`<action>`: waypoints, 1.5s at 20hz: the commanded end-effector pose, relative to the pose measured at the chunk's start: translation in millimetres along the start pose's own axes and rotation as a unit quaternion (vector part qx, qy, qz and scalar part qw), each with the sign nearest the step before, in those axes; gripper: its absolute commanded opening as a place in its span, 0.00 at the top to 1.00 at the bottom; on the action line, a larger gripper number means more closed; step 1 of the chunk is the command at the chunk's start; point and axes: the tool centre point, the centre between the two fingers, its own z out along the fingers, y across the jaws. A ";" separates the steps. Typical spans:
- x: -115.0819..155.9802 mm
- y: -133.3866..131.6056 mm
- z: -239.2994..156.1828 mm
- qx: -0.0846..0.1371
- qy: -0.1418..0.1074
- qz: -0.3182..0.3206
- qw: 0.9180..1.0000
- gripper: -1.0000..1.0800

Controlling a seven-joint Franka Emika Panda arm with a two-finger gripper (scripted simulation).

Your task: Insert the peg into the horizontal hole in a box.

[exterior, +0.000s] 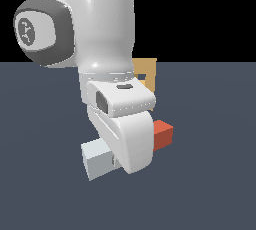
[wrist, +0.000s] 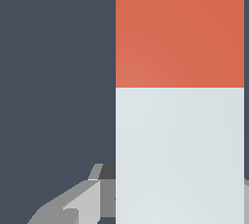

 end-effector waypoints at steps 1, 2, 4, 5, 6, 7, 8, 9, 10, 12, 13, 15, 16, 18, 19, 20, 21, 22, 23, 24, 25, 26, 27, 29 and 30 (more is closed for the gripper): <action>1.8 -0.3 -1.3 0.000 0.000 -0.005 1.000 1.00; 3.2 -0.7 -2.4 0.000 0.000 -0.010 1.000 1.00; 7.1 -1.7 -5.4 0.000 0.000 -0.022 1.000 1.00; 9.7 -2.5 -7.3 -0.001 0.000 -0.031 1.000 1.00; 12.6 -3.4 -9.5 -0.001 0.000 -0.040 0.999 1.00; 15.8 -4.4 -12.0 -0.001 0.000 -0.051 0.999 1.00; 19.4 -5.7 -14.7 -0.001 0.000 -0.063 0.998 1.00; 23.4 -7.3 -17.7 -0.001 0.000 -0.076 0.997 1.00; 27.6 -9.0 -21.0 -0.001 0.000 -0.090 0.996 1.00; 36.8 -13.5 -28.3 -0.001 0.000 -0.121 0.993 1.00; 41.8 -16.2 -32.3 -0.001 0.000 -0.139 0.990 1.00; 52.3 -22.8 -41.0 -0.001 0.000 -0.176 0.984 1.00; 57.7 -26.7 -45.7 -0.002 0.000 -0.197 0.980 1.00; 68.6 -35.7 -55.5 -0.002 0.000 -0.239 0.971 1.00; 73.4 -40.3 -60.0 -0.002 0.000 -0.258 0.966 1.00; 77.7 -44.8 -64.3 -0.002 0.000 -0.276 0.961 1.00; 81.5 -49.1 -68.2 -0.002 0.000 -0.293 0.956 1.00; 85.0 -53.3 -71.9 -0.001 0.000 -0.309 0.951 1.00; 88.0 -57.2 -75.3 -0.001 0.000 -0.323 0.946 1.00; 90.7 -61.0 -78.5 -0.001 0.000 -0.336 0.942 1.00; 93.1 -64.6 -81.3 -0.001 0.000 -0.348 0.937 1.00; 95.2 -67.9 -83.9 -0.001 0.000 -0.359 0.933 1.00; 97.0 -71.0 -86.3 -0.001 0.000 -0.369 0.929 1.00; 99.8 -76.3 -90.2 -0.001 0.000 -0.386 0.923 1.00; 100.9 -78.5 -91.9 -0.001 0.000 -0.393 0.920 1.00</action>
